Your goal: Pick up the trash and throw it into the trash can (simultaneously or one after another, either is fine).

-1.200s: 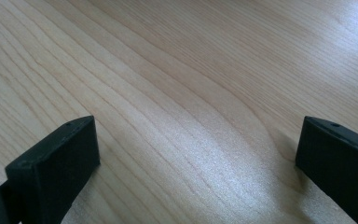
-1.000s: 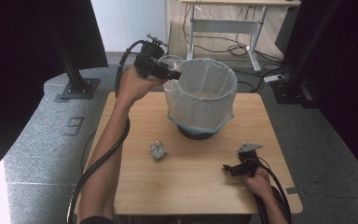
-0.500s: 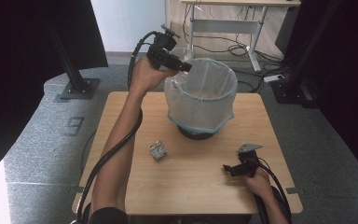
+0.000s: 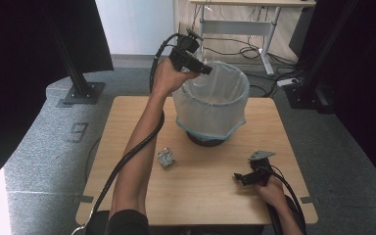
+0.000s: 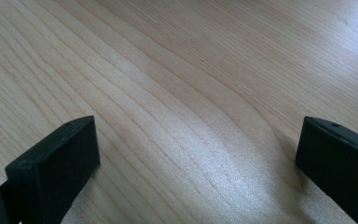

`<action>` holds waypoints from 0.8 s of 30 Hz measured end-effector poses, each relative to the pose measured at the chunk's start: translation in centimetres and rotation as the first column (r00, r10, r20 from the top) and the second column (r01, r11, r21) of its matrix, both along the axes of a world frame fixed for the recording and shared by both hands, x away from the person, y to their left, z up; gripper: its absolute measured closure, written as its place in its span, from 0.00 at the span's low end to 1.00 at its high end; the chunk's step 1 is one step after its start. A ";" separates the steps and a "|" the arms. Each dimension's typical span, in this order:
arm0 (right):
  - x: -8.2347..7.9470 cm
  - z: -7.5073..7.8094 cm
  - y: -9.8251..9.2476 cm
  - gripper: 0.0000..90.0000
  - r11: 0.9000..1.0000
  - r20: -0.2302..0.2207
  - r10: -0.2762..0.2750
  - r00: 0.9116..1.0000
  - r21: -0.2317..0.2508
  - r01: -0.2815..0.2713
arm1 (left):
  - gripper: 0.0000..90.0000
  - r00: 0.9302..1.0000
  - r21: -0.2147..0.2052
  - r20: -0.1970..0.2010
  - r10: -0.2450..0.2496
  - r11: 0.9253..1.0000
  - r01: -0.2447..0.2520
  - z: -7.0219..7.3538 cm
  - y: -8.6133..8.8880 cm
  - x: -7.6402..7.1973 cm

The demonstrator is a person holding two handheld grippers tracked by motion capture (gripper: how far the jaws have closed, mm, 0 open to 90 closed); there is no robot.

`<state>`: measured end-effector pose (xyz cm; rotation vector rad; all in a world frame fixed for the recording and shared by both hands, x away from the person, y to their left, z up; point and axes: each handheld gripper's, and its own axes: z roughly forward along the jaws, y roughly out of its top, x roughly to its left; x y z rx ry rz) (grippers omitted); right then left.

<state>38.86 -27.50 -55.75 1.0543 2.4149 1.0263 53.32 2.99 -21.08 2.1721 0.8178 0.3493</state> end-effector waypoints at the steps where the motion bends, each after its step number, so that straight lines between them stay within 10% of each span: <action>1: 0.0 0.0 0.0 0.00 1.000 0.000 0.000 1.000 0.001 0.000 | 0.39 1.000 -0.002 -0.001 0.001 1.000 -0.001 -0.2 -0.2 0.2; 24: 0.0 0.0 0.0 0.00 1.000 0.001 0.009 1.000 -0.002 -0.009 | 0.29 1.000 0.025 0.007 0.018 1.000 -0.018 -3.7 -3.6 2.9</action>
